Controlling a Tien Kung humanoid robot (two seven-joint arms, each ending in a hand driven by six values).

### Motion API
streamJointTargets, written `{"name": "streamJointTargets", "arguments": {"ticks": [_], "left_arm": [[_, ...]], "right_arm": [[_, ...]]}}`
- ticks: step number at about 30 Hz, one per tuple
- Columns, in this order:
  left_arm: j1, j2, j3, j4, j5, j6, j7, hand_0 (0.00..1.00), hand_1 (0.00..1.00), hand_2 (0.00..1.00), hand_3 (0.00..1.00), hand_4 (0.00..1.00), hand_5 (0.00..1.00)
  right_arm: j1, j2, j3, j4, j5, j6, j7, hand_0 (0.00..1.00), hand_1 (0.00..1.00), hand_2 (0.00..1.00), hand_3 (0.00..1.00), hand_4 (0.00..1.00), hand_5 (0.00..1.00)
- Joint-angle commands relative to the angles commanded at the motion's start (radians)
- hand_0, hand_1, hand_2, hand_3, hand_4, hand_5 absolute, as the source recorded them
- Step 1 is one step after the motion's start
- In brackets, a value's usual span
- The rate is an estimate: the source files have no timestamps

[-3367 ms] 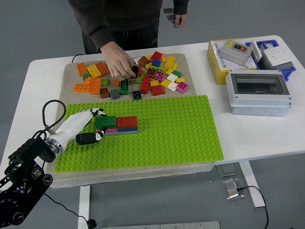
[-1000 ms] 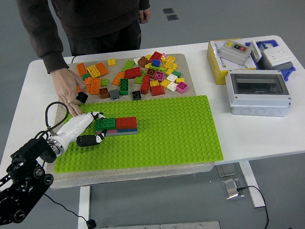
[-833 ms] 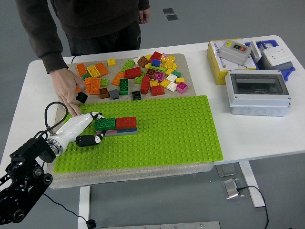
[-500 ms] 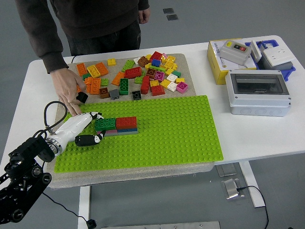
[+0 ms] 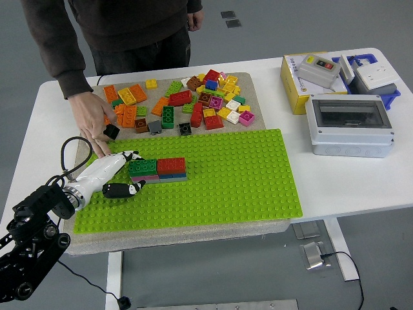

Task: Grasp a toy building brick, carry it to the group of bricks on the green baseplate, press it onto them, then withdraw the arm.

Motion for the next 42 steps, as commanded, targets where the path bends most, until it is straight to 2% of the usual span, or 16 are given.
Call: {"name": "streamJointTargets", "arguments": {"ticks": [2,7,8,10,13,15,19,20,24,25,26,31,32,37,38,42], "left_arm": [[-0.001,0.002,-0.003,-0.003,0.001,0.000,0.000,0.965,0.974,0.983,0.851,0.653,0.338],[-0.006,0.012,-0.014,-0.018,-0.006,-0.002,-0.001,0.965,0.974,0.983,0.851,0.653,0.338],[-0.006,0.017,-0.016,-0.024,-0.011,-0.005,-0.002,0.967,0.979,0.986,0.894,0.699,0.369],[-0.007,0.027,-0.018,-0.039,-0.032,-0.010,-0.002,0.967,0.979,0.986,0.894,0.699,0.369],[-0.007,0.049,-0.024,-0.072,-0.084,-0.023,0.002,0.967,0.979,0.986,0.894,0.699,0.369],[-0.005,0.060,-0.029,-0.091,-0.107,-0.032,0.005,0.967,0.980,0.988,0.899,0.737,0.400],[0.005,0.095,-0.037,-0.151,-0.181,-0.078,0.028,0.967,0.980,0.988,0.899,0.737,0.400],[0.010,0.108,-0.039,-0.172,-0.203,-0.088,0.032,0.967,0.974,0.970,0.812,0.775,0.498],[0.026,0.137,-0.058,-0.238,-0.232,-0.095,0.032,0.967,0.974,0.970,0.812,0.775,0.498],[0.028,0.139,-0.064,-0.248,-0.223,-0.093,0.030,0.967,0.974,0.970,0.812,0.775,0.498],[0.029,0.139,-0.066,-0.252,-0.217,-0.091,0.027,0.968,0.968,0.936,0.683,0.738,0.565],[0.037,0.127,-0.066,-0.252,-0.164,-0.060,-0.002,0.968,0.968,0.936,0.683,0.738,0.565],[0.038,0.123,-0.061,-0.249,-0.154,-0.050,-0.011,0.969,0.966,0.941,0.637,0.699,0.644],[0.041,0.108,-0.035,-0.232,-0.103,-0.019,-0.035,0.969,0.966,0.941,0.637,0.699,0.644],[0.042,0.106,-0.030,-0.229,-0.095,-0.015,-0.036,0.971,0.965,0.930,0.609,0.675,0.716],[0.041,0.097,-0.007,-0.212,-0.068,0.009,-0.046,0.971,0.965,0.930,0.609,0.675,0.716]], "right_arm": [[0.000,0.000,-0.001,0.000,0.001,0.000,0.000,0.638,0.633,0.630,0.622,0.394,0.761],[0.000,-0.001,-0.001,0.000,0.000,0.001,-0.001,0.638,0.633,0.630,0.622,0.394,0.761],[0.000,-0.002,-0.001,0.000,0.000,0.001,-0.001,0.638,0.633,0.629,0.623,0.394,0.760],[-0.001,-0.002,-0.001,0.000,0.000,0.001,-0.001,0.638,0.633,0.629,0.623,0.394,0.760],[-0.001,-0.003,-0.001,0.000,-0.001,0.000,-0.001,0.638,0.633,0.629,0.623,0.394,0.760],[-0.002,-0.004,0.000,0.000,-0.002,0.000,-0.001,0.638,0.633,0.629,0.622,0.393,0.761],[-0.002,-0.005,0.003,0.000,-0.004,0.000,-0.001,0.638,0.633,0.629,0.622,0.393,0.761],[-0.003,-0.005,0.004,0.000,-0.004,0.000,-0.001,0.638,0.633,0.628,0.622,0.393,0.761],[-0.006,-0.006,0.009,0.000,-0.007,0.000,-0.002,0.638,0.633,0.628,0.622,0.393,0.761],[-0.006,-0.006,0.009,0.000,-0.009,-0.001,-0.002,0.638,0.633,0.628,0.622,0.393,0.761],[-0.006,-0.005,0.010,0.000,-0.011,-0.001,-0.002,0.638,0.634,0.626,0.622,0.393,0.760],[-0.009,-0.004,0.014,0.000,-0.017,0.000,-0.005,0.638,0.634,0.626,0.622,0.393,0.760],[-0.009,-0.004,0.014,0.000,-0.017,0.000,-0.005,0.638,0.633,0.626,0.622,0.393,0.760],[-0.010,-0.003,0.013,0.000,-0.014,0.000,-0.006,0.638,0.633,0.626,0.622,0.393,0.760],[-0.010,-0.002,0.013,0.000,-0.013,-0.001,-0.005,0.638,0.633,0.626,0.622,0.395,0.758],[-0.009,-0.002,0.012,0.000,-0.009,-0.001,-0.005,0.638,0.633,0.626,0.622,0.395,0.758]]}}
